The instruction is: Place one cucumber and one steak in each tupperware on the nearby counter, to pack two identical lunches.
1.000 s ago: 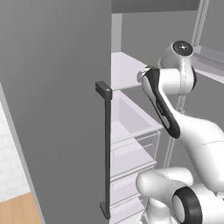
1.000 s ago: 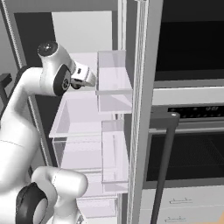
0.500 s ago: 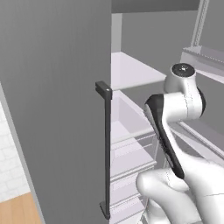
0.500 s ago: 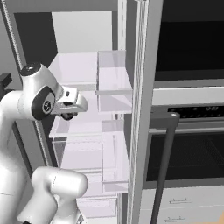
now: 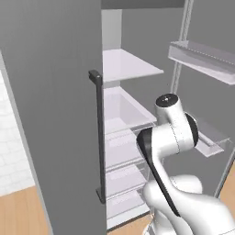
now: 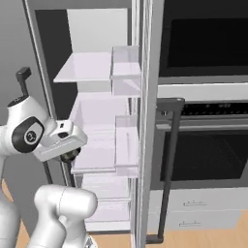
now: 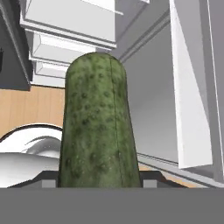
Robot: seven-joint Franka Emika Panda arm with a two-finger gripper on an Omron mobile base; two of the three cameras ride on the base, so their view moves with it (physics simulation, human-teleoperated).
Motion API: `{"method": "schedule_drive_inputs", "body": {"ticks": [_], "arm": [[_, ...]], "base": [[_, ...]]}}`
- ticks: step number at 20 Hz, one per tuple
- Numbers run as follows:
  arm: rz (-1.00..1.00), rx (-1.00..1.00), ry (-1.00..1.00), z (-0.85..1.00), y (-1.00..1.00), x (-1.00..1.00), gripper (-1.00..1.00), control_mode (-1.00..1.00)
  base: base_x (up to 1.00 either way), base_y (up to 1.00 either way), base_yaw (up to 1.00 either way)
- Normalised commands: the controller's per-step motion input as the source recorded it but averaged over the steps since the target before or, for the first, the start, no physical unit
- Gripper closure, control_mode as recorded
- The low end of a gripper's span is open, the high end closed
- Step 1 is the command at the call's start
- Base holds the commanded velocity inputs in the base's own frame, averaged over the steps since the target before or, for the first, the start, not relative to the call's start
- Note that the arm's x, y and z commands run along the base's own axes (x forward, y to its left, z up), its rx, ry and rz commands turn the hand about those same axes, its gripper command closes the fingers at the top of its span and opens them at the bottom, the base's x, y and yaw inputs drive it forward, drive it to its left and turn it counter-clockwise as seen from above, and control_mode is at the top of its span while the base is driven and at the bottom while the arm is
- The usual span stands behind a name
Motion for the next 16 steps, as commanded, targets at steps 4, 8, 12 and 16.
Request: {"method": "schedule_drive_inputs", "body": {"ticks": [4, 8, 12, 16], "arm": [[0.00, 0.00, 0.00, 0.00, 0.00, 0.00, 1.00, 1.00], [0.00, 0.00, 0.00, 0.00, 0.00, 0.00, 1.00, 1.00], [0.00, 0.00, 0.00, 0.00, 0.00, 0.00, 1.00, 1.00], [0.00, 0.00, 0.00, 0.00, 0.00, 0.00, 1.00, 1.00]], "base": [[-1.00, -0.86, -0.13], [-0.90, -1.00, -0.50], [-0.22, -1.00, -0.66], [0.47, -1.00, -0.52]]}}
